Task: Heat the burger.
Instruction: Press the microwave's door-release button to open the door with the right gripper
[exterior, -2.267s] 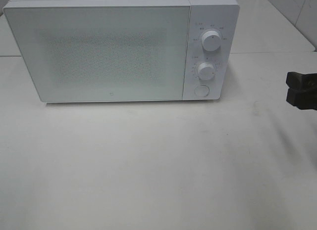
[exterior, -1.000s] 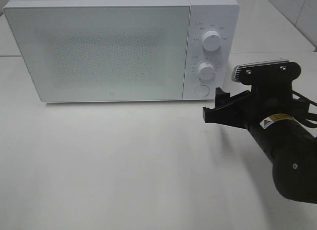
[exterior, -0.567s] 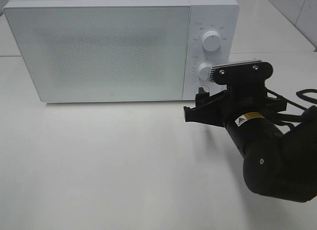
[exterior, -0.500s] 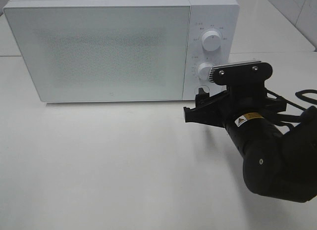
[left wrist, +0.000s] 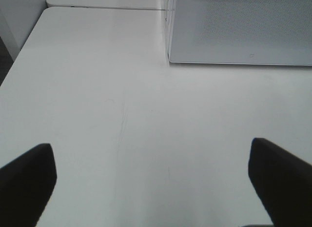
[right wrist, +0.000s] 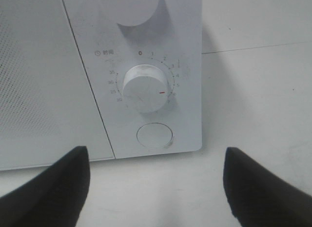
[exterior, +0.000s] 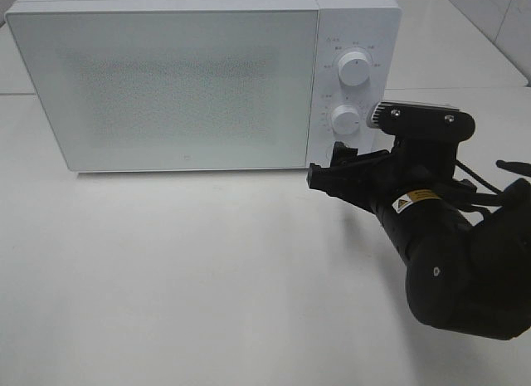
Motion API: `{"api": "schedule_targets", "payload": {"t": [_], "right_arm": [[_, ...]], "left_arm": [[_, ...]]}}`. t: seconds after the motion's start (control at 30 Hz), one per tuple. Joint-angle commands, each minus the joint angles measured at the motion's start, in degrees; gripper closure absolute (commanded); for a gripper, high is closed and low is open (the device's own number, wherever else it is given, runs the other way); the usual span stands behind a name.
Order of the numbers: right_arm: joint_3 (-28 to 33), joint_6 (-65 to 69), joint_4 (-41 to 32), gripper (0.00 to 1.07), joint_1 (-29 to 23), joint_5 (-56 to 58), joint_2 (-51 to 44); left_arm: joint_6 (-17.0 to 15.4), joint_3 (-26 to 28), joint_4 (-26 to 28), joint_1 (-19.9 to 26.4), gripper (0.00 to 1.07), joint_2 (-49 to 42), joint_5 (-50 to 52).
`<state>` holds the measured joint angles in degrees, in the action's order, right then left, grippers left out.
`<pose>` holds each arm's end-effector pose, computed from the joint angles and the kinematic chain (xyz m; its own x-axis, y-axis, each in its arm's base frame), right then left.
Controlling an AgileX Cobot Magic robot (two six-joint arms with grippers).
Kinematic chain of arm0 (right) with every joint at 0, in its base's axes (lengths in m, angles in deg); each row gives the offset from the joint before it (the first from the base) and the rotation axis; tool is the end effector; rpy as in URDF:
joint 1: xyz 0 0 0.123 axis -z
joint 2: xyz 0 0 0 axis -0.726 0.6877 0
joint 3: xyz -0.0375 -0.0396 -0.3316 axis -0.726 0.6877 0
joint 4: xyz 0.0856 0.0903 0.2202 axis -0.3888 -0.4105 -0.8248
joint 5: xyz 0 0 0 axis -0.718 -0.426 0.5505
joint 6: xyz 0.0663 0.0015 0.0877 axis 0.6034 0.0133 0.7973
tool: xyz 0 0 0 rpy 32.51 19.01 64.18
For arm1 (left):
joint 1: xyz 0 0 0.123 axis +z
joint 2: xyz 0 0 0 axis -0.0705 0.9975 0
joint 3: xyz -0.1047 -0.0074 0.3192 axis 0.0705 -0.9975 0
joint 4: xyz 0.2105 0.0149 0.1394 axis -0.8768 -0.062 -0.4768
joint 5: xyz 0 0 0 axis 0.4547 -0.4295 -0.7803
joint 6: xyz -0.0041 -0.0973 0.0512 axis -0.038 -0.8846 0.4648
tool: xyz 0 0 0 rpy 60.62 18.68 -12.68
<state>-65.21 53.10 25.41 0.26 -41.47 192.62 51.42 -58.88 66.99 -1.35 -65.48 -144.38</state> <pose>0.2636 0.1608 0.1820 -0.1757 0.1864 -0.9666 0.0506 0.9823 0.1802 -0.0421 -0.0094 0.2729 -0.4520 -0.0224 -0.8917 0.0131 0.9994 -0.0317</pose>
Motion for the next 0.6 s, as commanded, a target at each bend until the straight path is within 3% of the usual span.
{"api": "schedule_targets", "payload": {"t": [0.03,0.13,0.3,0.4,0.47,0.6], "right_arm": [[-0.4,5.5,0.06,0.35,-0.23,-0.11,0.11],[-0.4,13.24,0.06,0.4,-0.23,0.0,0.11],[-0.4,35.18,0.06,0.61,-0.23,0.34,0.11],[-0.4,38.62,0.06,0.65,-0.23,0.57,0.11],[-0.4,50.71,0.06,0.8,-0.23,1.66,0.11],[-0.4,57.87,0.17,0.88,-0.23,1.78,0.11]], "left_arm": [[-0.29,-0.17,0.0,0.17,0.07,-0.86,0.63],[-0.29,-0.17,0.0,0.17,0.07,-0.86,0.63],[-0.29,-0.17,0.0,0.17,0.07,-0.86,0.63],[-0.29,-0.17,0.0,0.17,0.07,-0.86,0.63],[-0.29,-0.17,0.0,0.17,0.07,-0.86,0.63],[-0.29,-0.17,0.0,0.17,0.07,-0.86,0.63]]}}
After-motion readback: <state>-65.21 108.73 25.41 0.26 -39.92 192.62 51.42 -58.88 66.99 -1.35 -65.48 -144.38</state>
